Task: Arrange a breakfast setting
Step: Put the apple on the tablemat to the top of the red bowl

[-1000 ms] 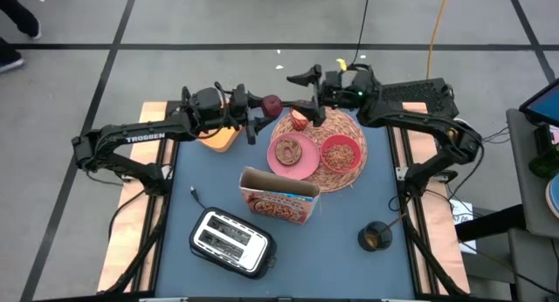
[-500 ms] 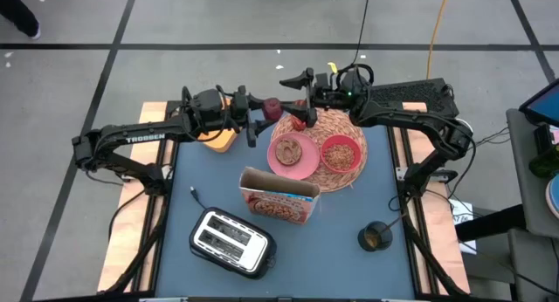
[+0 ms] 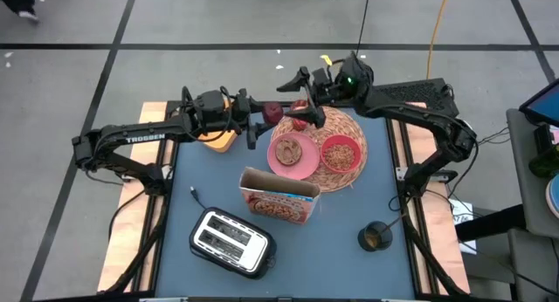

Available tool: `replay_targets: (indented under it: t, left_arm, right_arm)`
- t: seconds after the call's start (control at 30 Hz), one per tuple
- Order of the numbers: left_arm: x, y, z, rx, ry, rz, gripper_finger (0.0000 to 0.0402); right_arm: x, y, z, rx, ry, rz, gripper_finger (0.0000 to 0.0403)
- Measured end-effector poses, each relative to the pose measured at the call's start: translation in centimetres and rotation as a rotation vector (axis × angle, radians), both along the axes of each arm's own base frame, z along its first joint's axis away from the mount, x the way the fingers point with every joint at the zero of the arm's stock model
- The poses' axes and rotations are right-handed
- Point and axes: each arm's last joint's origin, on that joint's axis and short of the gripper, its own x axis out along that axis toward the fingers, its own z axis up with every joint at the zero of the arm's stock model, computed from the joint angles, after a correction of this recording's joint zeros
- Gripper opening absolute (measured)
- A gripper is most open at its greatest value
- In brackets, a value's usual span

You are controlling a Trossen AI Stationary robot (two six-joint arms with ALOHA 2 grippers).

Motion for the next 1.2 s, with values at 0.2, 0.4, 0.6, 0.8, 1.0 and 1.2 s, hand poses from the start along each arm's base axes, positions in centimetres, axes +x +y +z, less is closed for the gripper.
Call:
replay_targets:
  t: [0.2,0.4,0.6,0.8,1.0,1.2]
  left_arm:
    - [0.0,0.0,-0.1,-0.006,0.011,0.000,0.0266]
    - [0.0,0.0,-0.1,-0.029,0.006,0.003,0.0266]
    - [0.3,0.0,-0.4,-0.075,0.008,0.006,0.0266]
    - [1.0,0.2,-2.0,-0.131,0.077,0.009,0.0266]
    - [1.9,0.5,-3.2,-0.143,0.109,0.011,0.0266]
    - [2.0,0.6,-3.6,-0.149,0.130,0.011,0.0266]
  right_arm:
    - [-0.1,0.1,3.5,-0.163,0.129,-0.129,0.0396]
    - [-0.3,0.4,4.4,-0.240,0.232,-0.247,0.0396]
    - [0.4,0.9,3.1,-0.245,0.305,-0.206,0.0396]
    - [1.6,1.3,2.1,-0.253,0.326,-0.175,0.0396]
    - [2.9,0.7,0.0,-0.228,0.389,-0.160,0.0396]
    - [3.2,0.6,-1.4,-0.241,0.467,-0.136,0.0396]
